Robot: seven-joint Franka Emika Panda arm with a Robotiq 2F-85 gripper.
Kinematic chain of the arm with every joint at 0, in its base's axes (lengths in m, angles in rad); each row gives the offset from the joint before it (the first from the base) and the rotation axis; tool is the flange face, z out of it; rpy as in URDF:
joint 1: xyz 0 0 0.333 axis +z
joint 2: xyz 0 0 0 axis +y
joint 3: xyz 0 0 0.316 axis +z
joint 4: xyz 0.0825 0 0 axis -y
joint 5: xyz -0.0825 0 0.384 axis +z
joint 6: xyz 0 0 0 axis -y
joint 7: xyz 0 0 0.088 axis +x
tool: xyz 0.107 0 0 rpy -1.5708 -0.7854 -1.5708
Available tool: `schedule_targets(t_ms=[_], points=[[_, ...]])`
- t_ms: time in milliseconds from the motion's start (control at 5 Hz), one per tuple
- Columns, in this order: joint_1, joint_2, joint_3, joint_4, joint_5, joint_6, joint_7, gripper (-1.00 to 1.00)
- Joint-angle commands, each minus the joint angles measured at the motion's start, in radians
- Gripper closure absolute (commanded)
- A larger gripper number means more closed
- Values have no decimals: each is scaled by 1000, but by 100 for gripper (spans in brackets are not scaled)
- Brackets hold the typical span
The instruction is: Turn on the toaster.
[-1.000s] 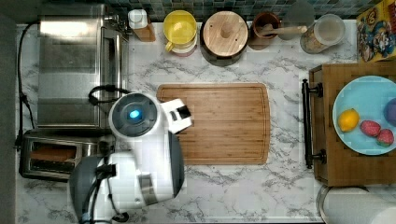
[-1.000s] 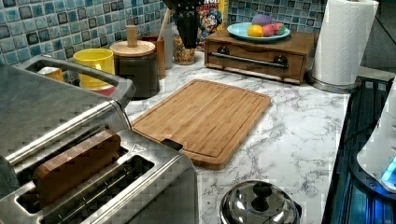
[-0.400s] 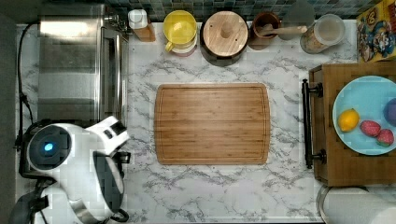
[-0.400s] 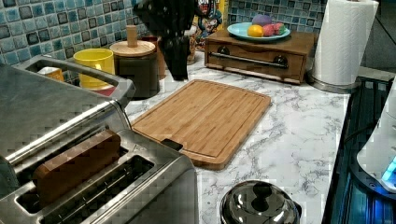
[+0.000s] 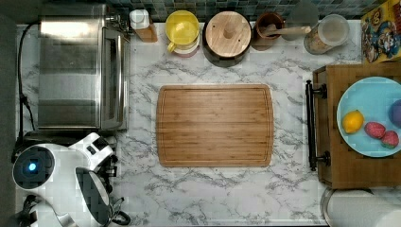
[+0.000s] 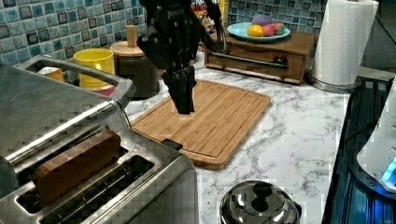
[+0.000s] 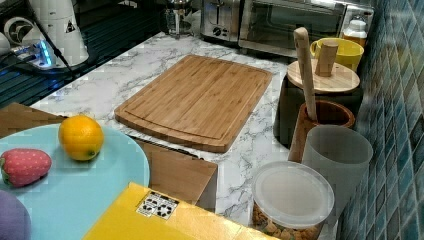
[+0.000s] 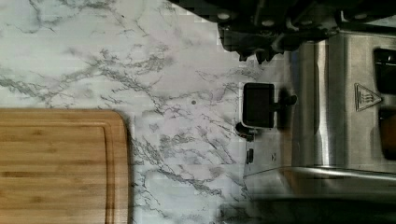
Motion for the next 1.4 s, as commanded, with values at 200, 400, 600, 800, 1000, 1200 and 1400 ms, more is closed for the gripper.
schedule_targets(t_ms=[200, 400, 600, 800, 1000, 1200, 1400], points=[[-21, -60, -39, -112, 104, 114, -42, 100], [14, -73, -56, -151, 206, 185, -166, 100], [41, -80, -60, -159, 266, 244, -239, 100], [45, -37, -46, -133, 234, 240, -226, 100], [39, -3, -21, -118, 164, 254, -164, 100], [24, 22, -23, -114, 123, 257, -114, 100], [-9, 14, -16, -141, 92, 305, -54, 100]])
